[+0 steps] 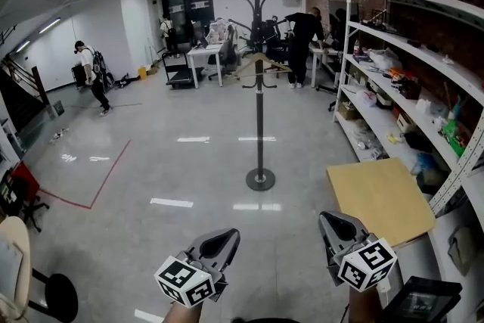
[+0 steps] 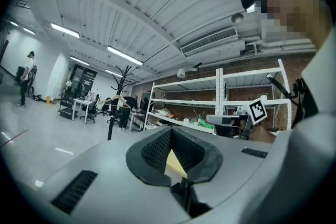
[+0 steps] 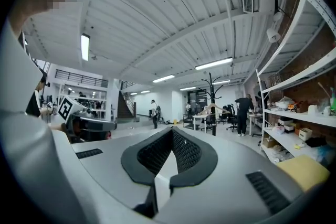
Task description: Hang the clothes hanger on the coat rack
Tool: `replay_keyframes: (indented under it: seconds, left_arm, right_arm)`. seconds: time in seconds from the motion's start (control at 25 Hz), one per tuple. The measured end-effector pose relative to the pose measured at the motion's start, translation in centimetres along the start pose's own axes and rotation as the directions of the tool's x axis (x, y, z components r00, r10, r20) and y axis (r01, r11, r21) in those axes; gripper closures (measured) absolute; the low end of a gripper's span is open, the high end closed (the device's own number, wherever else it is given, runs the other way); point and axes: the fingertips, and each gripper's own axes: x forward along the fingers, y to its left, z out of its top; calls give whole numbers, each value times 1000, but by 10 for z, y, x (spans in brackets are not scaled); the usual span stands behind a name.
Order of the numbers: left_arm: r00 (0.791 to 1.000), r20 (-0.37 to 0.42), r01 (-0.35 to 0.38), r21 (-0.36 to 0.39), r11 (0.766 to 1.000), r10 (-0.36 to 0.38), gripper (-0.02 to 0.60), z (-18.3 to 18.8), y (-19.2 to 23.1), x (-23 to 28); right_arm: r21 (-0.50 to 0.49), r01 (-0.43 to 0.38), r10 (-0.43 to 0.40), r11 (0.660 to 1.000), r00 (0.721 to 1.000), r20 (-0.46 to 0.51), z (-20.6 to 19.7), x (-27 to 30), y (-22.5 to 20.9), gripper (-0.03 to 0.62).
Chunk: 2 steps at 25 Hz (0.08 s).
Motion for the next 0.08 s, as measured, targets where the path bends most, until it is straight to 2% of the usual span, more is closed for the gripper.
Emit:
replay_keyframes:
  seconds: [0.08]
  left_arm:
    - [1000,-5,5,3,1000,-5,583,2,4,-4]
  right_arm:
    - [0,2,-2,1000,1000,-2,0,4,5,588]
